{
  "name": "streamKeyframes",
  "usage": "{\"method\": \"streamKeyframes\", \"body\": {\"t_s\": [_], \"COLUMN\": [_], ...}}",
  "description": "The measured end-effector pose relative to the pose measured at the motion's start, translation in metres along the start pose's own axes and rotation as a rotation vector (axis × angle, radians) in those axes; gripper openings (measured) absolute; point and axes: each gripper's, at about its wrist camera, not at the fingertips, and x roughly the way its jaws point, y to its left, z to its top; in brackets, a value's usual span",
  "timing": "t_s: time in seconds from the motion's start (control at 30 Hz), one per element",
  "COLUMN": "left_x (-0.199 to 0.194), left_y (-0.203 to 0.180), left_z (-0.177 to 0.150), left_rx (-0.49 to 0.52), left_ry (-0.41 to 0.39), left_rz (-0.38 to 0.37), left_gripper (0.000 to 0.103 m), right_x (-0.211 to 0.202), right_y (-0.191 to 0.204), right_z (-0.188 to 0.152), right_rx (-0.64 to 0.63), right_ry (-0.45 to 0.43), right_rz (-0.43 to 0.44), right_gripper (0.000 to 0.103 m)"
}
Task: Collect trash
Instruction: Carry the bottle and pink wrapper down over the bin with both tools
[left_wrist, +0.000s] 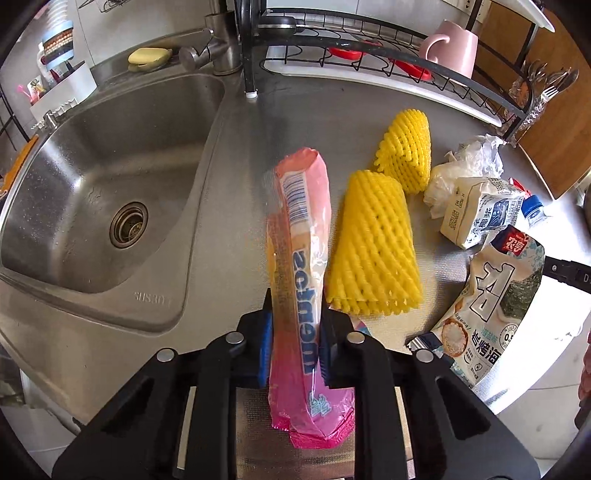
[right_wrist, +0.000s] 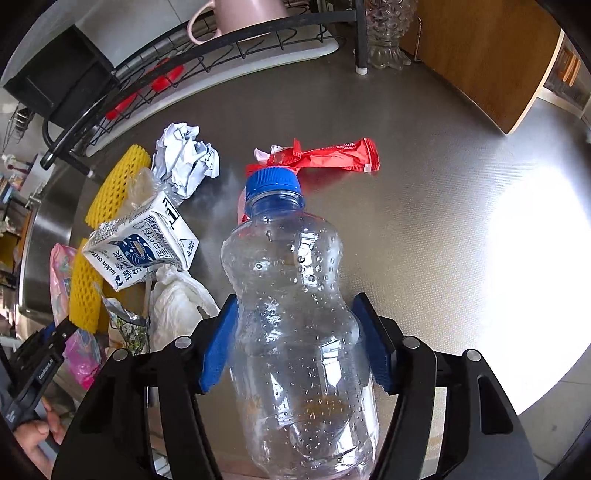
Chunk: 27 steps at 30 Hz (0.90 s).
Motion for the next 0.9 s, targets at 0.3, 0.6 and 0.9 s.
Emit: {"method": "streamKeyframes", "body": {"t_s": [0.3,0.6,0.9], "left_x": [-0.032,-0.080,-0.110], "left_y": [-0.008,-0.021,-0.039], "left_z": [-0.003,-0.012,-0.039], "left_rx": [0.021,0.052,0.101], "left_ry": [-0.077,-0.169,-0.196], "left_rz": [-0.038,-0.042,-0.057], "left_gripper": [0.001,0.001,0.002], "right_x": [-0.025,-0.056,-0.093], "right_y": [-0.002,-0.004,-0.008], "right_z": [-0.006,-0.015,-0.040], "right_rx": [0.000,-0.016,-0.051], "right_ry": [-0.061,-0.126,-0.204], "right_rz": [0.037,0.047,0.097], "right_gripper": [0.063,0.063,0.063]}}
